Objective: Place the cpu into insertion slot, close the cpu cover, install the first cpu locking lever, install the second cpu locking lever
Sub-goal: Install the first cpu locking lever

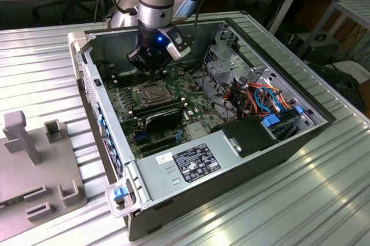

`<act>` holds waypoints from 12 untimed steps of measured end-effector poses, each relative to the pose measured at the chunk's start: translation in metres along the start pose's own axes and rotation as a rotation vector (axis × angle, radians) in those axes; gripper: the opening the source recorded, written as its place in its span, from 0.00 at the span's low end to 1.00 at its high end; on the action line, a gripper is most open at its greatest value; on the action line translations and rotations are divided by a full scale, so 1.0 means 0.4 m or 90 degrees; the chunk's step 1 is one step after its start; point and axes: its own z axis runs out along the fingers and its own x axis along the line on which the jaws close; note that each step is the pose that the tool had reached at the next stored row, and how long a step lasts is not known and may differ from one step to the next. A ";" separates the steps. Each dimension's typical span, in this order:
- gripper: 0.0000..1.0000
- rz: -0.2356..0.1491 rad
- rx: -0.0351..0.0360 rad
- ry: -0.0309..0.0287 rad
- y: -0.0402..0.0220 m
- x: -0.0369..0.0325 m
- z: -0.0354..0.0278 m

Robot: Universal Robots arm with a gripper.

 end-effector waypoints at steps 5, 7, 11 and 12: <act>0.11 0.000 0.0000 0.0000 0.001 -0.010 0.008; 0.11 0.000 0.0000 0.0000 0.001 -0.013 0.011; 0.11 0.000 0.0000 0.0000 0.002 -0.018 0.017; 0.11 0.000 0.0001 0.0001 0.002 -0.018 0.017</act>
